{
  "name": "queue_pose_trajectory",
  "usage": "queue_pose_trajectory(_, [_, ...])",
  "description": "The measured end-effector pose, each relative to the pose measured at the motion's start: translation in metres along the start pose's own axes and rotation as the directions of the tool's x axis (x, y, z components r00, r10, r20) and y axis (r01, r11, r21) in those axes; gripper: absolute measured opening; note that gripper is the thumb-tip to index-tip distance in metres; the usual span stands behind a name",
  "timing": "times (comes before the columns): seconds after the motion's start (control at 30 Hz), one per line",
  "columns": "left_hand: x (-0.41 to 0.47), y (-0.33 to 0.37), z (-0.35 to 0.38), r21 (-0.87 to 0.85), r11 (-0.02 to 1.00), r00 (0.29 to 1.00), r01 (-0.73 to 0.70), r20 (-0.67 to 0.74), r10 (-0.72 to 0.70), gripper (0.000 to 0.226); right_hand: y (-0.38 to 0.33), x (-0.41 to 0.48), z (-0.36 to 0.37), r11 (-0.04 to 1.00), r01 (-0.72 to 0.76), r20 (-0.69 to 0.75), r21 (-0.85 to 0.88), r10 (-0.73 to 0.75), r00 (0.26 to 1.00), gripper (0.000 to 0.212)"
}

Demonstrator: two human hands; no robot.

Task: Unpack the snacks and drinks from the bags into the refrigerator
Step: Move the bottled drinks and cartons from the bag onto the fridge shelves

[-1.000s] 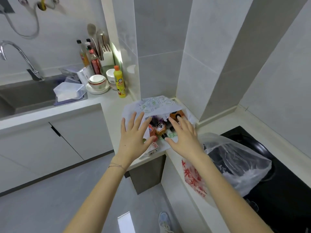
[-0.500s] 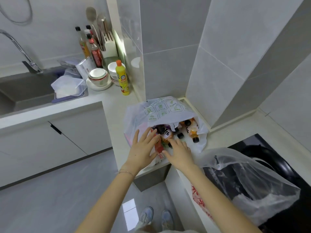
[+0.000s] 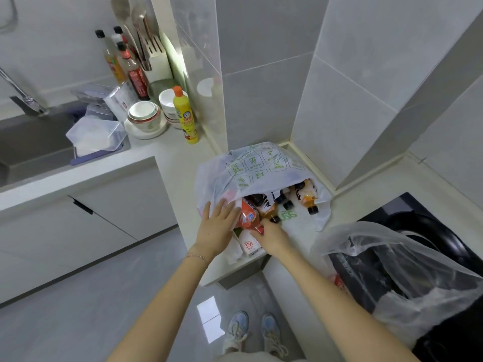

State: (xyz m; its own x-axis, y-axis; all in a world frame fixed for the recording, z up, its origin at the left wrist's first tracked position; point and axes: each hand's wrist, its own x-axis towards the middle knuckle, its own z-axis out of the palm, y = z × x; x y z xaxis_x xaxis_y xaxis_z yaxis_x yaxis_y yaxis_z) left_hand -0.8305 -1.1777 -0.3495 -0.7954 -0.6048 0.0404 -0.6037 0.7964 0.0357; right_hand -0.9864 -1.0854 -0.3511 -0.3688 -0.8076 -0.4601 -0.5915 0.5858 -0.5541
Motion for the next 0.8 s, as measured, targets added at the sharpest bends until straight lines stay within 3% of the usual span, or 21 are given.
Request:
queue_pose_trajectory(0.27, [0.014,0.019,0.009,-0.165,0.983,0.996,-0.077,-0.065,0.067,0.088,0.005,-0.003,0.0,0.97,-0.019,-0.064,0.242,0.035,0.997,0.021])
queue_pose_trajectory(0.53, [0.036,0.015,0.011,-0.253,0.966,0.979,-0.06,-0.202,0.008,0.081,-0.005,-0.017,-0.021,0.916,0.091,-0.22,0.391,-0.003,0.975,0.018])
queue_pose_trajectory(0.63, [0.038,0.012,0.008,-0.286,0.957,0.965,-0.052,-0.261,-0.026,0.08,0.0,-0.021,-0.019,0.835,0.173,-0.28,0.523,-0.023,0.96,0.014])
queue_pose_trajectory(0.7, [0.038,0.011,0.007,-0.308,0.951,0.956,-0.041,-0.289,-0.053,0.079,0.01,-0.023,-0.014,0.798,0.196,-0.291,0.57,-0.027,0.956,0.028])
queue_pose_trajectory(0.8, [0.035,0.011,-0.001,-0.394,0.919,0.95,0.009,-0.282,-0.13,0.072,0.028,-0.022,-0.001,0.838,0.137,-0.174,0.528,-0.052,0.983,0.052])
